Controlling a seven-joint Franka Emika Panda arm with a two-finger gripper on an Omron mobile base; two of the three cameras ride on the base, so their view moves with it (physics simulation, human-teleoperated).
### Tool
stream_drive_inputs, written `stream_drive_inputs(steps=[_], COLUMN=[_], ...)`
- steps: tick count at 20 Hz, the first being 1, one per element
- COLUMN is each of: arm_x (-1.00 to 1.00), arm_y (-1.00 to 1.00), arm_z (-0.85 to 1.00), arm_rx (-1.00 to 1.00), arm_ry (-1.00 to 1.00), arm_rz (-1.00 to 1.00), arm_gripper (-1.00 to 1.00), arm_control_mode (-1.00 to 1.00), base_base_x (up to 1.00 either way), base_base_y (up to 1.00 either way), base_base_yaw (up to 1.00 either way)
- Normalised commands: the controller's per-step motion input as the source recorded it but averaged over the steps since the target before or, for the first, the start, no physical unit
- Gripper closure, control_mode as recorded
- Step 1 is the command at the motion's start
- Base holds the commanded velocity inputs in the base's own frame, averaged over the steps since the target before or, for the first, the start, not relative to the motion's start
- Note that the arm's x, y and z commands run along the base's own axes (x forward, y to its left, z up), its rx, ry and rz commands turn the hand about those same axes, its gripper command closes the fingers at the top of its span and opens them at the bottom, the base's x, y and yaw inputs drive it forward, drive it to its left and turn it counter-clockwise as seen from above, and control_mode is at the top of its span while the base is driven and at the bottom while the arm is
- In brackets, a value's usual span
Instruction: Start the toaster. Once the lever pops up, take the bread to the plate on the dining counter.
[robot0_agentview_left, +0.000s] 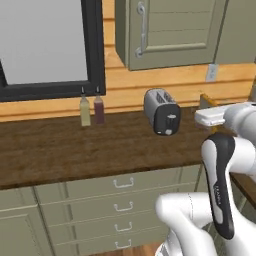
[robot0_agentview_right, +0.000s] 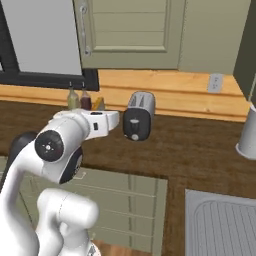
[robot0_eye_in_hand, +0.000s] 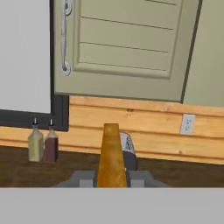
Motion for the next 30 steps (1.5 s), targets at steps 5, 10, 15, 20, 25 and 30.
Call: stream_drive_inputs(steps=[5,10,15,20,25,30], arm_x=[0.00,0.00,0.00,0.00,0.00,0.00], arm_y=[0.00,0.00,0.00,0.00,0.00,0.00], arm_z=[0.00,0.00,0.00,0.00,0.00,0.00], arm_rx=[0.00,0.00,0.00,0.00,0.00,0.00], arm_ry=[0.00,0.00,0.00,0.00,0.00,0.00], arm_rz=[0.00,0.00,0.00,0.00,0.00,0.00], arm_gripper=[1.00,1.00,1.00,1.00,1.00,1.00], arm_control_mode=[1.00,1.00,1.00,1.00,1.00,1.00], base_base_x=[-0.81,-0.19,-0.57,-0.95,-0.37,-0.11], base_base_y=[0.08,0.11,0.26,0.50,0.20,0.05], base_base_yaw=[-0.55,-1.00,-0.90,-0.71,-0.98,-1.00])
